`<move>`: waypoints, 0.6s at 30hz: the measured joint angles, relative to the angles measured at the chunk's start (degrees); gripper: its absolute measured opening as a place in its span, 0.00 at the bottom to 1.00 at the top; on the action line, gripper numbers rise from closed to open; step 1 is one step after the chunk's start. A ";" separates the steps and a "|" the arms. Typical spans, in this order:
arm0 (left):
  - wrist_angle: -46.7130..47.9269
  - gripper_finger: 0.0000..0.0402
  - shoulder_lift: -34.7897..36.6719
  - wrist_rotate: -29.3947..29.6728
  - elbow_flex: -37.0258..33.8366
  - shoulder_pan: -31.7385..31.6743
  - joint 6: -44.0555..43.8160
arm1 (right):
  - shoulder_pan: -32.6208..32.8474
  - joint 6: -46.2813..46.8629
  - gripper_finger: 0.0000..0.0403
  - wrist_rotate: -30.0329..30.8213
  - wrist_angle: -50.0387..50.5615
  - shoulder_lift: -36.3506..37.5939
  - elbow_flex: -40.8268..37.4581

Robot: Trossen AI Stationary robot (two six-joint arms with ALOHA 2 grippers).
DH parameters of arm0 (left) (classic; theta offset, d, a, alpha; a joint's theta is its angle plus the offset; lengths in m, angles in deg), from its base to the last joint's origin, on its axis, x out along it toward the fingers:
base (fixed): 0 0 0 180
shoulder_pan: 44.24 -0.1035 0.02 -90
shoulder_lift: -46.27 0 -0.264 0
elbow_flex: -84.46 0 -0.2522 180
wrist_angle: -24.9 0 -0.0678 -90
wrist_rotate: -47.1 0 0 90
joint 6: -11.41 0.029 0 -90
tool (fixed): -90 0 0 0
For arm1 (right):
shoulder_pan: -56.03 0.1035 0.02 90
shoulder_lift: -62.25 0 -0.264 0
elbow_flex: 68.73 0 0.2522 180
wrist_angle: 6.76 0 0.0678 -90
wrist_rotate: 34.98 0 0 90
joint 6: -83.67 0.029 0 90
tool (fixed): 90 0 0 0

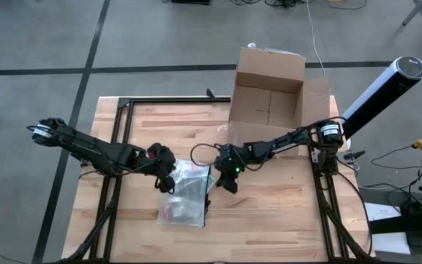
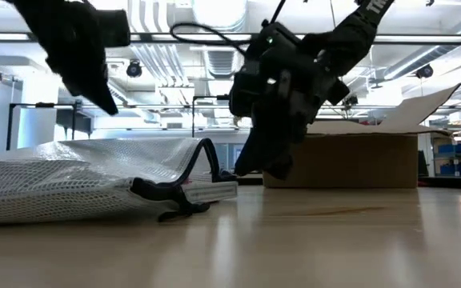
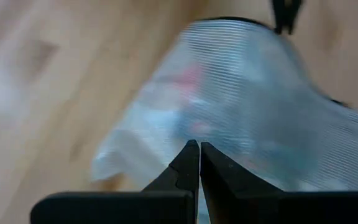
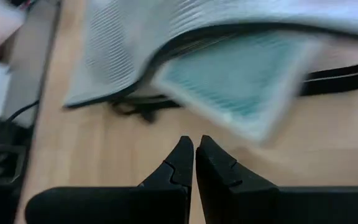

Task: Unpack boxes

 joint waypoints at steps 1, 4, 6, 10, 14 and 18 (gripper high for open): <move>-0.19 0.00 -0.47 -1.88 0.80 0.36 0.81 | 0.82 -0.21 0.00 -0.02 -0.08 0.00 0.00; -0.22 0.00 -2.21 -5.16 3.27 2.58 3.11 | 2.90 0.09 0.00 1.12 -0.39 0.00 0.00; -0.26 0.00 -3.58 -5.30 4.99 4.48 3.38 | 3.85 0.88 0.00 1.53 -1.23 0.00 0.00; -5.55 0.00 -7.81 -5.55 7.91 8.72 3.42 | 6.13 1.96 0.00 1.75 -3.88 0.00 0.00; -9.60 0.00 -14.68 -5.84 11.47 13.61 3.46 | 8.65 2.36 0.00 2.29 -6.47 0.00 0.00; -10.37 0.00 -21.82 -6.91 15.03 17.39 2.70 | 10.51 3.44 0.03 6.40 -7.32 -0.10 0.00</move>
